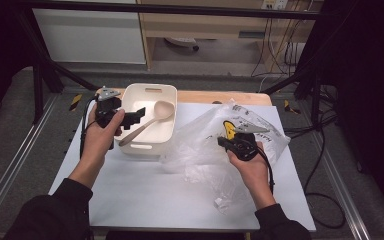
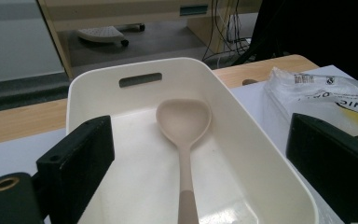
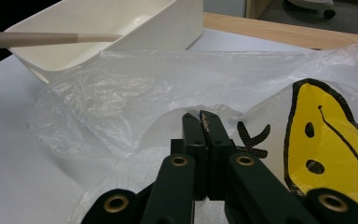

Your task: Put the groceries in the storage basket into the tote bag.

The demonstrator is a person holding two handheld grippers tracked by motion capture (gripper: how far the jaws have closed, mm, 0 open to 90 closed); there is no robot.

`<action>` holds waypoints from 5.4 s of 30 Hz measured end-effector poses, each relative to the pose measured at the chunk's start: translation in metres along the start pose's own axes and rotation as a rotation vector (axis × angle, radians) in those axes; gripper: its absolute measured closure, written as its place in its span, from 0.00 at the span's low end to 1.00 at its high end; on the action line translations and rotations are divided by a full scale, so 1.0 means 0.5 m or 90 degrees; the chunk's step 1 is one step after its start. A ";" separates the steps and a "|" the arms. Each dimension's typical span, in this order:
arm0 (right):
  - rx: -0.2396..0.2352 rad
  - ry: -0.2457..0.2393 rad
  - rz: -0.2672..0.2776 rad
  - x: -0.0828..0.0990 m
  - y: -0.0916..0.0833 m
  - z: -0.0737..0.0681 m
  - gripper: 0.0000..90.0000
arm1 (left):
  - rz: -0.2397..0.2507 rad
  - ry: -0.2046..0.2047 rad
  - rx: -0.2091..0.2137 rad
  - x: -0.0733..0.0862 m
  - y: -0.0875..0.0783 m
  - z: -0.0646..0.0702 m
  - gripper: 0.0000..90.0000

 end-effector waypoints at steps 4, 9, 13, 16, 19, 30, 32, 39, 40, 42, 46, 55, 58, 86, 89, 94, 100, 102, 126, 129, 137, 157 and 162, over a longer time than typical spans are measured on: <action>0.000 0.001 -0.001 0.000 0.000 0.001 1.00 | -0.010 0.006 0.000 0.003 0.002 -0.002 0.08; -0.001 0.001 -0.003 0.001 0.000 0.001 1.00 | -0.021 0.017 0.008 0.008 0.003 -0.004 0.08; 0.001 0.002 -0.001 0.000 -0.001 0.001 1.00 | -0.023 0.017 0.002 0.011 0.002 -0.010 0.08; 0.001 0.000 -0.001 0.000 -0.002 0.001 1.00 | -0.028 0.010 -0.001 0.014 0.002 -0.017 0.08; 0.000 -0.001 -0.002 0.000 -0.001 0.001 1.00 | -0.035 0.005 -0.004 0.019 0.004 -0.024 0.08; -0.002 -0.001 -0.007 0.003 0.001 -0.001 1.00 | -0.056 -0.002 -0.010 0.037 0.012 -0.044 0.08; -0.002 -0.001 -0.008 0.004 0.001 -0.001 1.00 | -0.061 -0.005 -0.005 0.038 0.013 -0.046 0.09; -0.003 -0.002 -0.011 0.006 0.003 -0.001 1.00 | -0.083 -0.007 -0.001 0.051 0.018 -0.047 0.09; -0.003 -0.002 -0.011 0.006 0.003 -0.001 1.00 | -0.087 -0.009 0.002 0.053 0.018 -0.047 0.09; -0.003 -0.002 -0.012 0.006 0.003 -0.001 1.00 | -0.096 -0.010 0.009 0.060 0.019 -0.046 0.09; -0.005 -0.004 -0.014 0.008 0.004 -0.001 1.00 | -0.101 -0.028 0.010 0.072 0.020 -0.049 0.09; -0.004 -0.003 -0.016 0.010 0.005 -0.001 1.00 | -0.125 -0.038 0.023 0.085 0.022 -0.048 0.10; -0.004 -0.004 -0.017 0.010 0.005 -0.001 1.00 | -0.130 -0.032 0.023 0.086 0.021 -0.047 0.12; -0.004 -0.004 -0.023 0.013 0.005 0.002 1.00 | -0.171 -0.011 0.044 0.122 0.015 -0.011 0.49; -0.004 -0.006 -0.024 0.013 0.005 0.002 1.00 | -0.174 -0.009 0.042 0.127 0.013 -0.010 0.52; -0.004 -0.007 -0.027 0.015 0.007 0.002 1.00 | -0.171 -0.009 0.032 0.135 0.011 -0.010 0.57; -0.004 -0.009 -0.027 0.015 0.007 0.002 1.00 | -0.175 -0.004 0.026 0.144 0.015 -0.008 0.59; -0.005 -0.009 -0.029 0.016 0.007 0.002 1.00 | -0.175 -0.006 0.024 0.144 0.019 -0.008 0.59; -0.007 -0.007 -0.031 0.016 0.007 0.003 1.00 | -0.197 -0.015 0.036 0.153 0.040 -0.012 0.75; -0.006 -0.007 -0.031 0.016 0.007 0.003 1.00 | -0.198 -0.012 0.034 0.153 0.040 -0.011 0.76; -0.006 -0.006 -0.032 0.016 0.006 0.005 1.00 | -0.183 -0.007 0.025 0.148 0.033 -0.011 0.76; -0.010 -0.003 -0.035 0.018 0.009 0.004 1.00 | -0.106 0.012 0.078 0.086 -0.083 0.000 0.76; -0.016 0.005 -0.035 0.019 0.010 0.005 1.00 | -0.111 0.021 0.112 0.091 -0.114 0.020 0.76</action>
Point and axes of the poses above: each handheld gripper's, and its own axes: y roughly forward along the jaws, x roughly out of its underside, z roughly to its right, the point moved 4 cm from there along y, roughly forward along the jaws, and after that the axes turned 11 degrees about z, right-handed, at the moved point
